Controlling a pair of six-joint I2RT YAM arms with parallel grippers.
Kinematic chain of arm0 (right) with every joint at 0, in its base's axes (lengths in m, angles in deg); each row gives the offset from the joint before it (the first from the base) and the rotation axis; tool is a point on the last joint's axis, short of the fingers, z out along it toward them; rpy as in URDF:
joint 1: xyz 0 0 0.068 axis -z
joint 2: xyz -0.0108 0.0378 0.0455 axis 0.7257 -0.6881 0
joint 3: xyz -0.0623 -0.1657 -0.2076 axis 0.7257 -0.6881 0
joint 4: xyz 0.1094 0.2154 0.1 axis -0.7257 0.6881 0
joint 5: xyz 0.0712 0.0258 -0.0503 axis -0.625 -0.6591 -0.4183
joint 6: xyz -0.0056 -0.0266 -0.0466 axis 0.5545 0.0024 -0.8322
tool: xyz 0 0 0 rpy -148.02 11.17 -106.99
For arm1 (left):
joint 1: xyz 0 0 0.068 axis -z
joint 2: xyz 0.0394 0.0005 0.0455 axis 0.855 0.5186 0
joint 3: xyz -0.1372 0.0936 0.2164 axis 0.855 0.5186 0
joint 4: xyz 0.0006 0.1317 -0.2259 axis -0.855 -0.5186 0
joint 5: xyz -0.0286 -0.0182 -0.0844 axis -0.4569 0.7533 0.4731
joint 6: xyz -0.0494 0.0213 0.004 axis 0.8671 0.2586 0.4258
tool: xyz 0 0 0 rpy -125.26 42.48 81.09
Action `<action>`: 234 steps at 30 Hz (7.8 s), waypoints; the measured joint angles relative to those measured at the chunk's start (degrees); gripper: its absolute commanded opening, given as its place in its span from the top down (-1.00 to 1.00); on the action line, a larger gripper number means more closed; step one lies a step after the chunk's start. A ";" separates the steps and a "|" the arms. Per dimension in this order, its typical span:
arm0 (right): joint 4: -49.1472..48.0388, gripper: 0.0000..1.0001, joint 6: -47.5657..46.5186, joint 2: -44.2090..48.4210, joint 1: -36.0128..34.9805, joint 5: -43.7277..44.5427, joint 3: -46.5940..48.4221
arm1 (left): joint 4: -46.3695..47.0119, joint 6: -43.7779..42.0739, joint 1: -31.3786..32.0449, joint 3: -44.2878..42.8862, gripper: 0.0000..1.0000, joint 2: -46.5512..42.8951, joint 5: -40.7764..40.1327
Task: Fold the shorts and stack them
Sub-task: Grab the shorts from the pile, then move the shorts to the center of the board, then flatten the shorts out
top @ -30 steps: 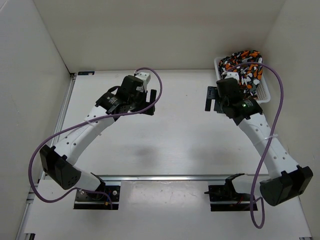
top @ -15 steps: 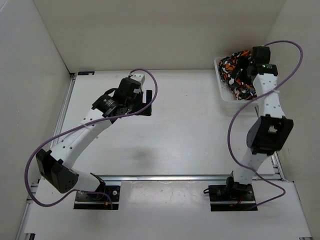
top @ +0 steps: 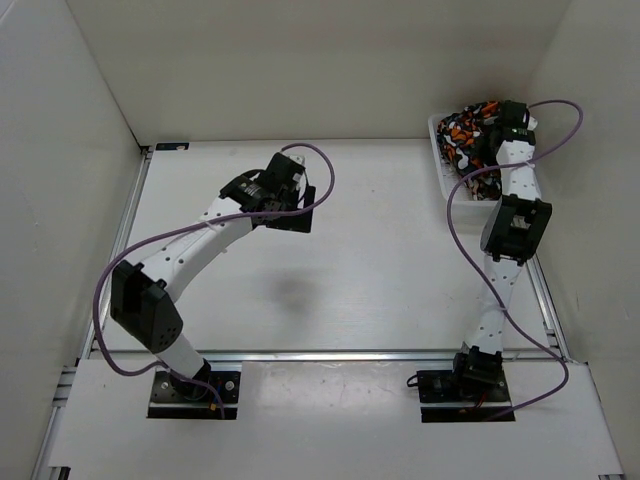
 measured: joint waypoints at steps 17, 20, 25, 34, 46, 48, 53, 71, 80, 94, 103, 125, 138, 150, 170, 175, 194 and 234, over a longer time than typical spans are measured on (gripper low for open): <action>-4.68 1.00 0.07 14.78 -0.28 -3.56 -12.61 | -2.25 0.48 0.00 -4.70 -0.98 6.82 -0.63; -4.02 1.00 -3.10 23.30 -2.89 -5.46 -9.22 | -3.50 2.45 -0.44 -4.83 -0.98 6.62 -0.61; -4.15 1.00 -6.91 32.04 -9.51 -12.72 6.45 | -6.69 6.56 -4.61 -4.81 -0.98 4.74 -0.42; -6.45 1.00 -9.57 54.10 -30.64 -20.06 -6.60 | -9.57 11.21 -20.92 -4.72 -0.98 -11.26 0.94; -0.63 -0.29 -7.61 53.09 -43.87 -12.79 -50.42 | -9.88 11.47 -31.06 -2.82 -0.98 -20.17 7.17; -0.46 0.38 -7.34 54.99 -41.09 -11.87 -53.81 | -9.49 11.28 -30.42 -0.04 -0.95 -19.52 8.81; -0.48 -0.08 -5.57 65.83 -37.64 -10.99 -63.36 | -6.47 11.32 -25.83 9.49 -0.78 -18.21 14.23; -17.46 -0.28 2.78 59.17 -39.91 -25.00 -84.65 | 1.51 13.25 -6.95 13.27 0.79 2.97 23.80; -18.56 1.00 3.04 48.74 -41.29 -22.47 -74.14 | -3.56 10.45 -11.37 -0.63 0.79 -0.09 21.22; -9.68 -1.00 -3.13 57.75 -41.31 -12.79 -71.30 | -2.10 10.32 -18.14 19.21 -1.00 -15.02 23.54; -7.19 -0.95 2.27 71.23 -40.65 -10.12 -79.45 | 3.30 10.21 -15.50 20.90 -1.00 -10.97 25.77; -15.63 -0.24 3.67 50.84 -39.08 -14.62 -85.11 | 15.76 15.30 -15.72 21.35 0.79 14.45 29.46; -7.76 1.00 -1.70 40.35 -33.24 -15.89 -54.84 | 2.67 11.39 -20.94 -3.52 0.79 14.21 29.97; 5.81 1.00 -12.24 53.27 -29.49 -6.12 -18.40 | -4.68 9.01 -34.73 -32.06 0.79 -5.42 30.38; 8.26 0.92 7.21 92.96 -30.64 0.74 -84.83 | -4.61 7.48 -34.10 27.63 0.79 -26.73 30.18; 0.63 -0.38 14.27 87.69 -30.62 -10.29 -89.15 | -3.17 8.76 -34.10 28.59 -0.06 -24.33 29.24; -19.80 -0.69 26.05 77.90 -20.87 -28.76 -106.01 | 11.08 16.41 -34.07 43.67 -0.18 -7.28 33.97; -8.94 -0.65 22.99 88.43 -22.71 -19.26 -106.71 | 1.14 12.33 -39.82 32.15 0.79 -12.96 22.67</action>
